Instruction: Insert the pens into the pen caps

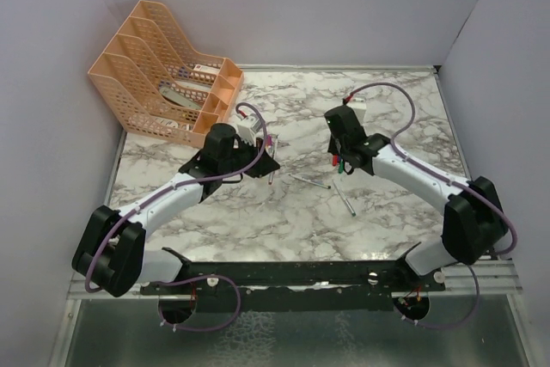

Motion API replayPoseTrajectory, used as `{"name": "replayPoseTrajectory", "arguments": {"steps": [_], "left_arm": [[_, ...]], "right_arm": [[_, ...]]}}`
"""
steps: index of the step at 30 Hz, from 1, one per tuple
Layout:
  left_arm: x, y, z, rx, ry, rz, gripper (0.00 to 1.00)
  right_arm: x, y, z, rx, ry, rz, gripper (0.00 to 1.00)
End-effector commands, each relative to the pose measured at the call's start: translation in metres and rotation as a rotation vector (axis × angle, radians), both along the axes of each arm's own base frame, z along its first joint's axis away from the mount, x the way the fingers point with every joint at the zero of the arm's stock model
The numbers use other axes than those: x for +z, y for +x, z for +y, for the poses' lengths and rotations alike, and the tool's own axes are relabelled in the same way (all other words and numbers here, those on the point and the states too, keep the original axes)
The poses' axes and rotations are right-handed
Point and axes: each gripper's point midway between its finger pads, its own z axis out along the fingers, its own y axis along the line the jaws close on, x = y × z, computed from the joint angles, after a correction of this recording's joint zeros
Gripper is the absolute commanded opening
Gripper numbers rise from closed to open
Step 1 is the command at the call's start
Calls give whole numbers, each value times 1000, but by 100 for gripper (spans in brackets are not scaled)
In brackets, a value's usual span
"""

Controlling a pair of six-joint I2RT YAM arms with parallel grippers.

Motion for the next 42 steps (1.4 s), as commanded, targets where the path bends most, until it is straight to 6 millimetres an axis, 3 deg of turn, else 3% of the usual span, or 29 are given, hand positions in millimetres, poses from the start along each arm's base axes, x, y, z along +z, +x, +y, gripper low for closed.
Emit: {"name": "replayPoseTrajectory", "arguments": {"steps": [1,8,15,19,34,42], "left_arm": [[-4,0,-2,-4,15,-9,0],[-8,-3,-3,-15,19,5,0],[-14,-3,-6,-33,25,22,0],[-16,-2,-8,-40,28,27,0],[-17,4,-12,-44,29,26,0],[-19,3,-11,-40,29,33,0]], "right_arm": [[-36,-14,18,76,5,175,23],[-68,-5,25,105,-58,245,23],[-82,16,21,104,-120,251,30],[-89,27,14,99,-116,262,36],[-104,60,6,136,-130,266,37],[-116,59,1,133,-129,292,43]]}}
